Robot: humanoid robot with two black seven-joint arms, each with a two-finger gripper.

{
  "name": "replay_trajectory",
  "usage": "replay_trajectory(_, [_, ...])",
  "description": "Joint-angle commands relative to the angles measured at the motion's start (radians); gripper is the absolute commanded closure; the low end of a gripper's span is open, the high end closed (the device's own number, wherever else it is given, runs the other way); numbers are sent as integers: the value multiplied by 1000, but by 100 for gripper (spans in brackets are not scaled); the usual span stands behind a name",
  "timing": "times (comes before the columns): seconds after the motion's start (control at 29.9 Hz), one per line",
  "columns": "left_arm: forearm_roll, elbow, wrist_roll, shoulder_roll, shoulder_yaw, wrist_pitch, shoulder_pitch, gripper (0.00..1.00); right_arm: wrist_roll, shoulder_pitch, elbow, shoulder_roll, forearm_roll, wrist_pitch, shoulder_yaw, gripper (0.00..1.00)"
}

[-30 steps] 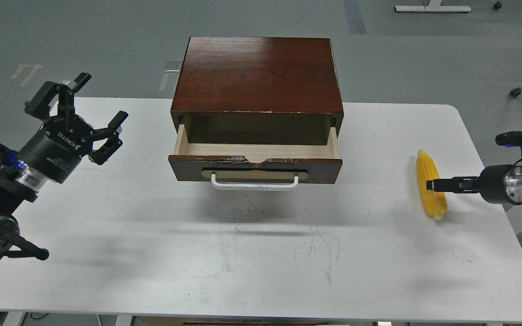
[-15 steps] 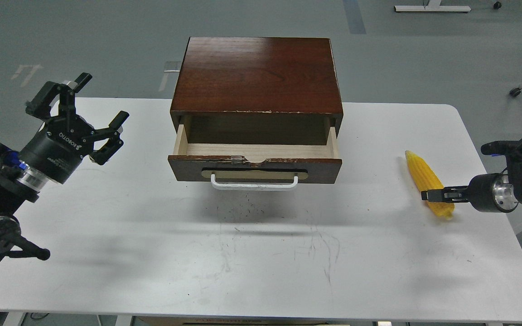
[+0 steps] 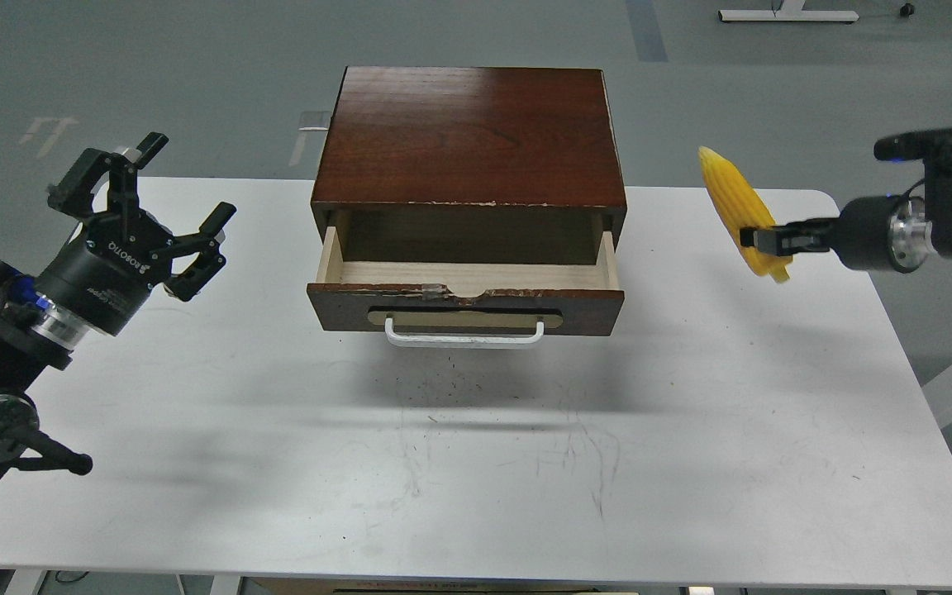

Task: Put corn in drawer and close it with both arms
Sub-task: 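Lift the corn cob and carry it over the open drawer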

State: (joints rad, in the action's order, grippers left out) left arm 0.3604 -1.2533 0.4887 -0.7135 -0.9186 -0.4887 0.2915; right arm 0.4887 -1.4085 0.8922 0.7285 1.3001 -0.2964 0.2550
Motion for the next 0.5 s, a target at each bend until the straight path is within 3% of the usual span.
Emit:
replay_trajectory(0.0, [0,-2,0,-4,0,0,0,1,0,-185,46,-65,-5,-3,71,95])
replay_trajectory(0.2, [0,-15,0,-12,0,0,0,1,0,-366,95,-243,-2,3,187,95])
replay_trajectory(0.47, [2,-17,0,-17,0,0,0,1,0,-448,174,-400,43,71,289,95])
